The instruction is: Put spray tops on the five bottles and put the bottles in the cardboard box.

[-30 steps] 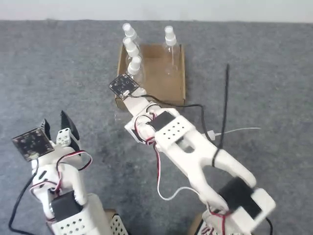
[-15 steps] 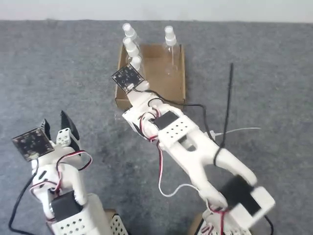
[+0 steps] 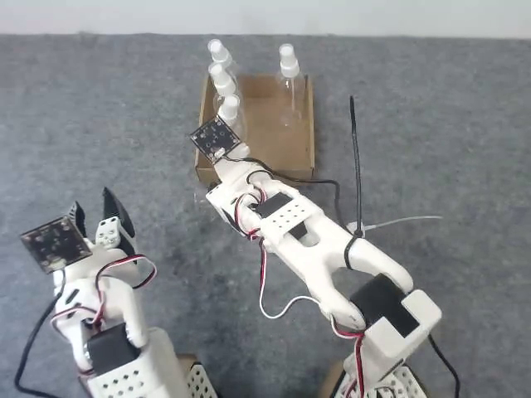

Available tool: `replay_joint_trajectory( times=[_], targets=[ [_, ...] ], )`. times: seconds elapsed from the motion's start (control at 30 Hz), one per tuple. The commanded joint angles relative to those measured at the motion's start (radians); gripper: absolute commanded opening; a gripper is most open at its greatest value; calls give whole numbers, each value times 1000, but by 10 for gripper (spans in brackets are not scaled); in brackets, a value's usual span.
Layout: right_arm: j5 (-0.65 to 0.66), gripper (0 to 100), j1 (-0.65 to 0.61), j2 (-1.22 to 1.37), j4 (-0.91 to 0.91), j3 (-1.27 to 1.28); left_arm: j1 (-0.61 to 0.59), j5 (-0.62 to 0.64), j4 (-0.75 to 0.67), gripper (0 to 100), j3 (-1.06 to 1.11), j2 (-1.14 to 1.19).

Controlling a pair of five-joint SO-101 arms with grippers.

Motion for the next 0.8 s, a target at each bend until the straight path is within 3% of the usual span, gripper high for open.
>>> replay_joint_trajectory(
  times=[0.0,0.77],
  targets=[
    [74,7,13,-18,99,-25,-3,0,5,159,-13,-8],
    [89,9,15,-18,935,-410,-5,0,3,159,-13,-8]
  ],
)
